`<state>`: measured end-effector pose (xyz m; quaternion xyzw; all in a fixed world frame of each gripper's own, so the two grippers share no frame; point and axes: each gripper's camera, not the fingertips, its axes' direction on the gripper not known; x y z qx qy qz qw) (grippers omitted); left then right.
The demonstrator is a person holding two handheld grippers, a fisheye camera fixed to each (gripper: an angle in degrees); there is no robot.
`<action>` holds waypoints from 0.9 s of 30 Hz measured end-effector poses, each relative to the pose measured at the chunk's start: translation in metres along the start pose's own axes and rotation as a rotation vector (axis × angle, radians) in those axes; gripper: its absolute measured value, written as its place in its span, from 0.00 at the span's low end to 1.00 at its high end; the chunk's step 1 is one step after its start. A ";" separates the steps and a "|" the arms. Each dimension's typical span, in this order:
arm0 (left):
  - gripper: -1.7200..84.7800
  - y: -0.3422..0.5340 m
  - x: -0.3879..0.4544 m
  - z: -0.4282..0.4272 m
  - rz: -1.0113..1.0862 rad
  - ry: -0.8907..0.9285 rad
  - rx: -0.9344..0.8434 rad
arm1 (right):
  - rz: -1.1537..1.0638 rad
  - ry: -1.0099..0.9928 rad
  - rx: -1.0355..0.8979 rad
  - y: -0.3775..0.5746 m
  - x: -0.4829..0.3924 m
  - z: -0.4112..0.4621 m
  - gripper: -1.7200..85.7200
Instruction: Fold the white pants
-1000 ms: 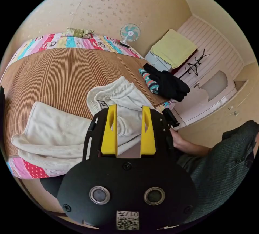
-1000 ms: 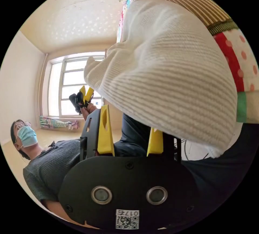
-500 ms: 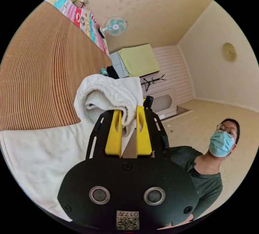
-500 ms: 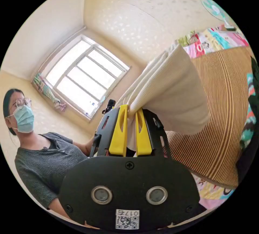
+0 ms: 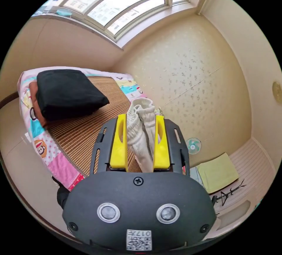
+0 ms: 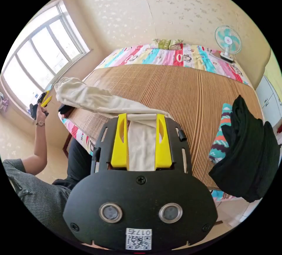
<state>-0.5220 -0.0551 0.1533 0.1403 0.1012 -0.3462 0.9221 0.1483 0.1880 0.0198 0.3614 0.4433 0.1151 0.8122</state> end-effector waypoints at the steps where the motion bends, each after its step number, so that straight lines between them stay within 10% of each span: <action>1: 0.18 0.003 -0.013 0.000 0.001 -0.004 -0.019 | 0.032 -0.024 -0.047 0.023 0.006 0.027 0.20; 11: 0.17 0.091 -0.106 0.084 -0.006 -0.014 -0.482 | -0.033 0.221 -0.385 0.067 -0.008 0.112 0.10; 15: 0.18 0.079 -0.109 0.119 -0.063 0.103 -0.507 | 0.011 0.632 0.023 0.034 -0.034 -0.016 0.06; 18: 0.20 0.059 -0.129 0.137 -0.179 0.067 -0.476 | 0.063 0.577 0.301 0.044 -0.041 -0.082 0.05; 27: 0.06 -0.001 -0.138 0.157 -0.197 0.272 -0.460 | 0.085 0.638 0.134 0.062 -0.020 -0.054 0.06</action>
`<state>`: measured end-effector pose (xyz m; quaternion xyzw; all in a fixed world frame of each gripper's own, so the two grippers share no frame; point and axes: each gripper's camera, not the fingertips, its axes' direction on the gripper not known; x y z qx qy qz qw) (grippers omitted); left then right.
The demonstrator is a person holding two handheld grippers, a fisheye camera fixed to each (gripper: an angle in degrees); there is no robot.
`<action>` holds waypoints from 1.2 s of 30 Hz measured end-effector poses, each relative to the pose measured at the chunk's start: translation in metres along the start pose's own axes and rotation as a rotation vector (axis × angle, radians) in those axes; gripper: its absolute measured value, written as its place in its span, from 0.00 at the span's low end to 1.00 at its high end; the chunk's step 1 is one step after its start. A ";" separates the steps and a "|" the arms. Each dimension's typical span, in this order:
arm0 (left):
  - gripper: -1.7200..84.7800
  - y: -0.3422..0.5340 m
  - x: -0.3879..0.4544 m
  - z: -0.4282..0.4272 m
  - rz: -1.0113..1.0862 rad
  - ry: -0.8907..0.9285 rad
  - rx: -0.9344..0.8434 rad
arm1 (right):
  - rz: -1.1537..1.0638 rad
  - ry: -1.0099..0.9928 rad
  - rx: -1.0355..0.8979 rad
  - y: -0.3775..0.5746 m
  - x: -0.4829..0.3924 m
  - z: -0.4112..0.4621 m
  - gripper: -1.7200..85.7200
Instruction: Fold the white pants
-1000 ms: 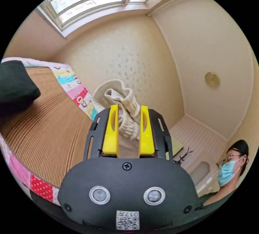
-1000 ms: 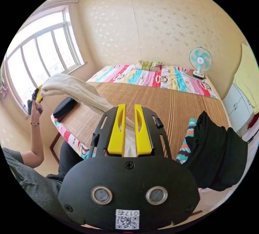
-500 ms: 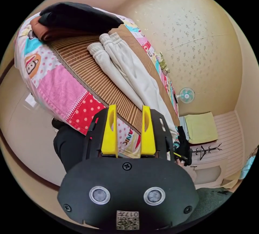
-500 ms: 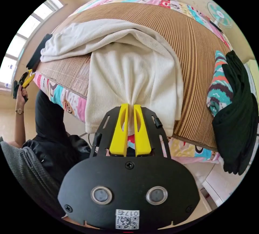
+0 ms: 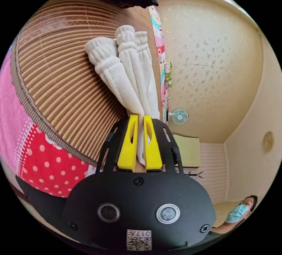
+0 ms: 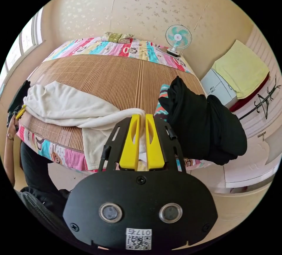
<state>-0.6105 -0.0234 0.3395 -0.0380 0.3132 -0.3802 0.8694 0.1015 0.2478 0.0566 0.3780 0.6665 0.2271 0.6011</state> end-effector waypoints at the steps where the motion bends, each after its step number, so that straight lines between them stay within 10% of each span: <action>1: 0.06 0.002 0.014 -0.013 0.076 -0.015 0.019 | -0.038 -0.031 0.076 0.010 0.005 -0.021 0.06; 4: 0.06 0.030 0.060 -0.081 0.373 -0.103 0.127 | -0.059 -0.138 0.136 0.041 0.019 -0.043 0.06; 10: 0.11 0.090 -0.023 -0.172 -0.073 -0.338 0.276 | 0.049 -0.577 -0.416 0.112 0.040 0.059 0.10; 15: 0.16 0.154 0.011 -0.192 0.051 -0.489 0.453 | 0.474 -0.874 0.199 0.157 0.093 0.016 0.11; 19: 0.17 0.137 0.024 -0.138 0.128 -0.368 0.196 | 0.518 -1.068 0.057 0.121 0.095 0.071 0.15; 24: 0.21 0.120 0.001 -0.035 -0.034 -0.335 -0.100 | 0.490 -1.096 -0.150 0.065 0.068 0.148 0.22; 29: 0.08 0.132 0.006 -0.020 -0.038 -0.297 -0.031 | 0.479 -1.157 -0.152 0.024 0.064 0.183 0.06; 36: 0.07 0.139 0.109 -0.038 0.295 -0.156 0.041 | 0.399 -0.940 0.270 -0.014 0.104 0.079 0.03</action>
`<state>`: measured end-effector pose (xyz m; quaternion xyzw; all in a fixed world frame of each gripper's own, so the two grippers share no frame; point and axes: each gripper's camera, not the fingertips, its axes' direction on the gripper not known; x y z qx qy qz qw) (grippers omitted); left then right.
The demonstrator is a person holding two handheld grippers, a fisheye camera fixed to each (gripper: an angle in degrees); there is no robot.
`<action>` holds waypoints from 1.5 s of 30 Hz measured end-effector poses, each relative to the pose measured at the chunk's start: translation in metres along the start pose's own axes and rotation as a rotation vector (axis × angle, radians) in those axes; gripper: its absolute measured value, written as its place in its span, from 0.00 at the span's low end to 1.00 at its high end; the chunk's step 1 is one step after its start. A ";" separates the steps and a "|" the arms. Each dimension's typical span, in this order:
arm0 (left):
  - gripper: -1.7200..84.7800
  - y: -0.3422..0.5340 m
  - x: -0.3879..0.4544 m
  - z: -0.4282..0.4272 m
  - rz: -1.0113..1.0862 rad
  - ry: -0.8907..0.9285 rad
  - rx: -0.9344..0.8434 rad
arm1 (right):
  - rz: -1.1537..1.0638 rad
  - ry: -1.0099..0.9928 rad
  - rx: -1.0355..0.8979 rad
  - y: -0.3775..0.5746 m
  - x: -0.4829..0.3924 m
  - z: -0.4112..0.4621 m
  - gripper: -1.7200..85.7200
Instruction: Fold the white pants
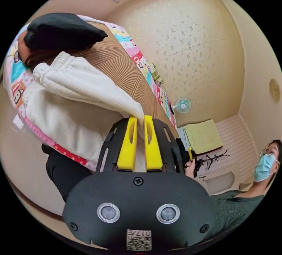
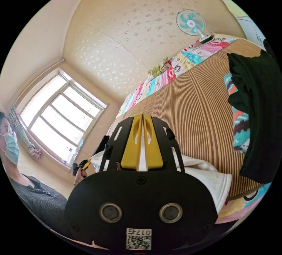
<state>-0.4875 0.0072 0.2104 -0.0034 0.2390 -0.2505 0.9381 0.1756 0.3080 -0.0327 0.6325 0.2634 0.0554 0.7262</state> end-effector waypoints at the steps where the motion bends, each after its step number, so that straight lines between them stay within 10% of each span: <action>1: 0.07 -0.008 0.011 0.004 0.030 0.003 0.004 | -0.021 0.012 -0.010 -0.005 -0.005 0.000 0.04; 10: 0.21 -0.152 0.063 0.199 0.233 -0.035 -0.108 | -0.032 0.099 -0.218 0.029 0.001 0.076 0.15; 18: 0.24 0.027 0.100 0.277 0.392 0.014 -0.478 | -0.196 0.505 -0.656 0.039 0.030 0.163 0.24; 22: 0.24 0.101 0.082 0.271 0.336 -0.029 -0.549 | -0.160 0.435 -0.996 0.022 0.057 0.224 0.13; 32: 0.23 0.146 0.020 0.153 0.020 -0.119 -0.266 | -0.127 0.506 -0.386 -0.145 -0.027 0.176 0.14; 45: 0.03 -0.001 0.039 0.256 0.297 -0.421 -0.328 | -0.136 0.130 -0.691 0.018 -0.025 0.179 0.06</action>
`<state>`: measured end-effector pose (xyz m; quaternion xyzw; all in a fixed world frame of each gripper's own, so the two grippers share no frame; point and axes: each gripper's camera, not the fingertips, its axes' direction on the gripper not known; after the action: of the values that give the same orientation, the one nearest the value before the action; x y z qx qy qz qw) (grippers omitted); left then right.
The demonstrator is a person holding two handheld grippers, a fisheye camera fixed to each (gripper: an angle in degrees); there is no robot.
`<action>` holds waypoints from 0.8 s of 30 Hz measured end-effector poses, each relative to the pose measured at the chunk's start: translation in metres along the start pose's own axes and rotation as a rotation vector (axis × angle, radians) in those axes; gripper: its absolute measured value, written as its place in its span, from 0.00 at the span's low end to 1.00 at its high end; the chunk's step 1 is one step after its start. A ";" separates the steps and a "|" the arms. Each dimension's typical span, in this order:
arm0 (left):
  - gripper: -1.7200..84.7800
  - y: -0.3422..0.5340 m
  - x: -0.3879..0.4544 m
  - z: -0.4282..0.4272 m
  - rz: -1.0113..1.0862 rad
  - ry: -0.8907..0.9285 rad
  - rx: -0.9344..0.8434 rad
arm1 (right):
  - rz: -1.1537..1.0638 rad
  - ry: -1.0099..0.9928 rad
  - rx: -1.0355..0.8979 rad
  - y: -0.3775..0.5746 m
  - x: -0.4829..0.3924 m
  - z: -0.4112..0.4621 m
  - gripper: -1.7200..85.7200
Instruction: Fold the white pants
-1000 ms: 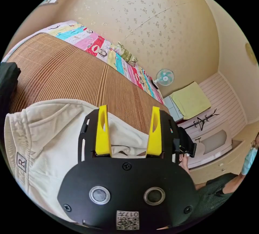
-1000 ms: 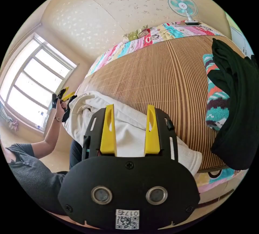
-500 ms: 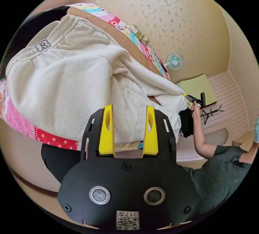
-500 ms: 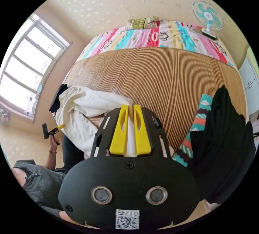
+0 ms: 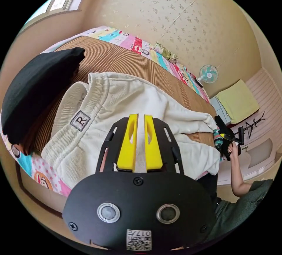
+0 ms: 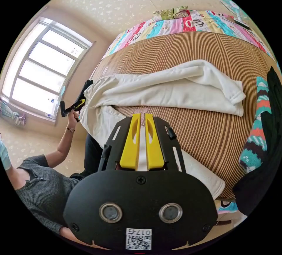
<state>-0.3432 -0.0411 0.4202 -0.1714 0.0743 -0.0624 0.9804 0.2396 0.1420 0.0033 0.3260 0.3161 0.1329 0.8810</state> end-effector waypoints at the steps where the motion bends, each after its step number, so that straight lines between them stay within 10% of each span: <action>1: 0.02 -0.012 0.001 0.015 0.020 -0.050 -0.051 | 0.017 -0.002 -0.023 0.019 0.005 0.004 0.06; 5: 0.01 -0.034 0.038 0.086 0.396 -0.594 -0.142 | 0.135 0.014 -0.077 0.078 0.027 -0.005 0.06; 8: 0.01 -0.056 0.023 0.093 0.420 -0.642 -0.180 | 0.231 0.016 -0.029 0.131 0.043 -0.040 0.06; 16: 0.01 -0.068 -0.080 -0.014 -0.115 -0.276 0.070 | 0.540 -0.026 0.217 0.219 0.089 -0.125 0.17; 24: 0.13 0.120 -0.057 -0.102 -0.178 0.171 0.160 | 0.572 -0.216 -0.081 0.200 0.121 -0.061 0.09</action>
<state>-0.4046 0.0466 0.2911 -0.0927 0.1366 -0.1693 0.9716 0.2877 0.3757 0.0425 0.3786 0.1107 0.3525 0.8486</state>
